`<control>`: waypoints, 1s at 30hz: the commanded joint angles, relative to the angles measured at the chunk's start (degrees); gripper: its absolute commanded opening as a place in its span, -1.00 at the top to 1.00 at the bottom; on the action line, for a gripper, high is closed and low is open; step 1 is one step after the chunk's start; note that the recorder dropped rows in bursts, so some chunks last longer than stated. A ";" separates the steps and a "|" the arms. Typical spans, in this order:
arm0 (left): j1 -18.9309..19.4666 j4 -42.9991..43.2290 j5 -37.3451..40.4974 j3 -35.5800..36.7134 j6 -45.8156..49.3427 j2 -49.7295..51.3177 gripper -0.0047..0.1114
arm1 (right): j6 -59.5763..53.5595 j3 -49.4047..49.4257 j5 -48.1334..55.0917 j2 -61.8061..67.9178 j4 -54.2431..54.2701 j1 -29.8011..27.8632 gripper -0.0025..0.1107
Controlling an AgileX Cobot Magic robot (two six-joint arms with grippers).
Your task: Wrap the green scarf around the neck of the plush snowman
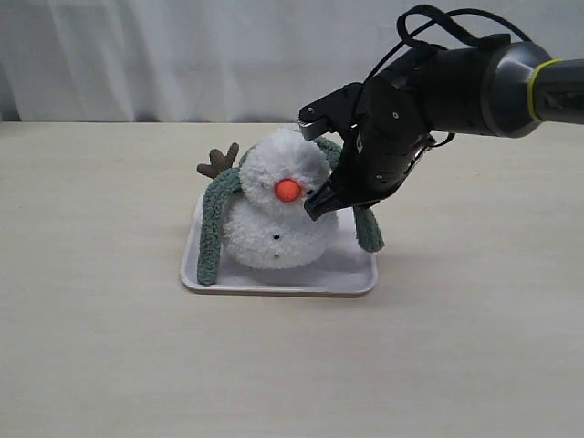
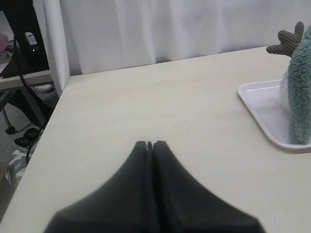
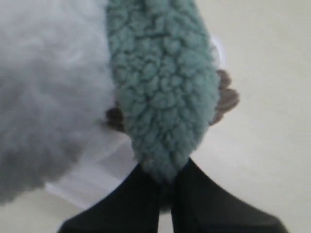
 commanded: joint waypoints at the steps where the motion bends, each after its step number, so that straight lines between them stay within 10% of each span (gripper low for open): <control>1: -0.29 -0.21 -0.35 0.18 -0.33 -0.15 0.92 | -8.46 -2.67 7.43 -0.28 11.04 -0.05 0.88; 8: -0.29 -0.21 -0.45 0.18 -0.33 -0.15 0.92 | -16.75 -4.73 12.01 -0.28 26.19 -0.05 0.88; 30: -0.29 -0.21 -0.45 0.18 -0.33 -0.15 0.92 | -16.72 -3.15 12.96 3.21 25.81 -0.17 0.88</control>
